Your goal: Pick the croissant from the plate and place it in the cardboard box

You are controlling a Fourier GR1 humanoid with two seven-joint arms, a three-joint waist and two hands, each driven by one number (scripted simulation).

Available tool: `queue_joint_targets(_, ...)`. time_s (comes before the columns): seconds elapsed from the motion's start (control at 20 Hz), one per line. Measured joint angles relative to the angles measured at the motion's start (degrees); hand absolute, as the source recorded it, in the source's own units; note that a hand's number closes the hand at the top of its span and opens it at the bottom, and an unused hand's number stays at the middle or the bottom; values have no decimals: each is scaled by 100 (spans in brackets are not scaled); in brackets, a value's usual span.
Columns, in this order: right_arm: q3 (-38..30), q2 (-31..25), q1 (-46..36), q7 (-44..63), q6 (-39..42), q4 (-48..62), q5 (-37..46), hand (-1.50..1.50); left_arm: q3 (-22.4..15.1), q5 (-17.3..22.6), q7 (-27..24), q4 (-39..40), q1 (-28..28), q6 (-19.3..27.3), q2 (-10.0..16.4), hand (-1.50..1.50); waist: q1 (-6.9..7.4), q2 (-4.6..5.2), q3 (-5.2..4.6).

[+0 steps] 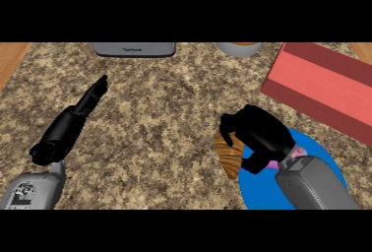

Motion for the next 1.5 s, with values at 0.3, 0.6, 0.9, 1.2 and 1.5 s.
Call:
queue_joint_targets(0.3,-557,-147,-196,80,297,-1042,-257,150,90,5,14,58,-31,-17,-3,0,-78,-20,0)
queue_joint_targets(0.6,-1661,282,-583,1158,454,-1411,-727,150,112,57,140,-45,-24,-81,5,0,-89,-27,1)
queue_joint_targets(0.9,-2908,168,-1298,1782,362,-872,-1071,150,87,-5,14,27,-29,-98,-11,0,-48,-5,0)
queue_joint_targets(1.2,-3768,-540,-2203,1634,182,613,-1241,150,104,-39,16,23,-60,-92,-43,0,1,11,1)
queue_joint_targets(1.5,-3782,-1382,-2547,916,86,2243,-862,150,22,-92,38,-51,-37,-95,-121,0,60,36,2)
